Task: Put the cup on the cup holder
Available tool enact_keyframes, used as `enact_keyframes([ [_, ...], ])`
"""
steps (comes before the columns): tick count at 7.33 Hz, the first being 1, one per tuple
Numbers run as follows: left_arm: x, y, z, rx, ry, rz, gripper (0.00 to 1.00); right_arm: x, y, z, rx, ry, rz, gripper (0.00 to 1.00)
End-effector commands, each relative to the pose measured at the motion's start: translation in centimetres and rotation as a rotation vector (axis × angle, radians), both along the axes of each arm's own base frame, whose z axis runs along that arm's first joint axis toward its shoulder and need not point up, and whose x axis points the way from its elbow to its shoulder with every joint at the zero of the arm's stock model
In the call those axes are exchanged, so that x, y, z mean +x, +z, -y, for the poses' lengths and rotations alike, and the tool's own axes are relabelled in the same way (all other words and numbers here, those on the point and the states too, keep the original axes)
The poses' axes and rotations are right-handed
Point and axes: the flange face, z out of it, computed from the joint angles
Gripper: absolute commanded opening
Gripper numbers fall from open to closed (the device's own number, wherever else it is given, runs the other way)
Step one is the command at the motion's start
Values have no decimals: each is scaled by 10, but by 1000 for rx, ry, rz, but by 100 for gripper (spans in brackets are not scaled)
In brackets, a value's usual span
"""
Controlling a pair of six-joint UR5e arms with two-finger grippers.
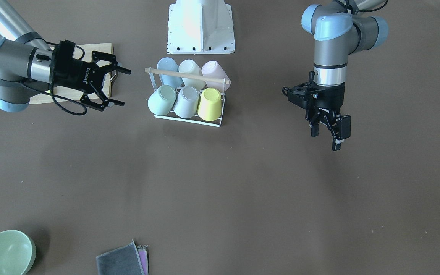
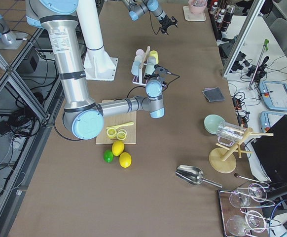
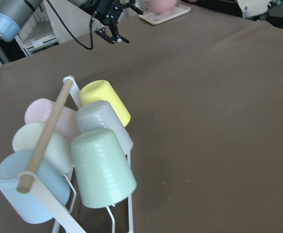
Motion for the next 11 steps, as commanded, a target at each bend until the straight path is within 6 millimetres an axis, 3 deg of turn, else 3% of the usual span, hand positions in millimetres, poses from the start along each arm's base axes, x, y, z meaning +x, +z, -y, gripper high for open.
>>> enact_keyframes([
  [1,1,7,1,-124,-37,-55,98,52,39,40,-247,78,-184,100],
  [2,-3,9,3,-199,-52,-115,98,71,57,48,-337,103,-240,100],
  [4,-47,30,36,-401,-6,-224,98,130,125,21,-520,125,-337,100],
  [5,-71,36,48,-503,4,-271,98,165,151,16,-600,164,-349,100],
  [7,-134,34,75,-657,-68,-316,98,221,199,2,-776,239,-411,100],
  [9,-215,46,94,-800,-189,-372,98,272,231,21,-830,305,-606,100],
  [10,-251,52,98,-884,-245,-406,98,300,254,20,-879,313,-738,100],
  [11,-282,58,99,-943,-306,-418,98,329,256,30,-1005,317,-773,100],
])
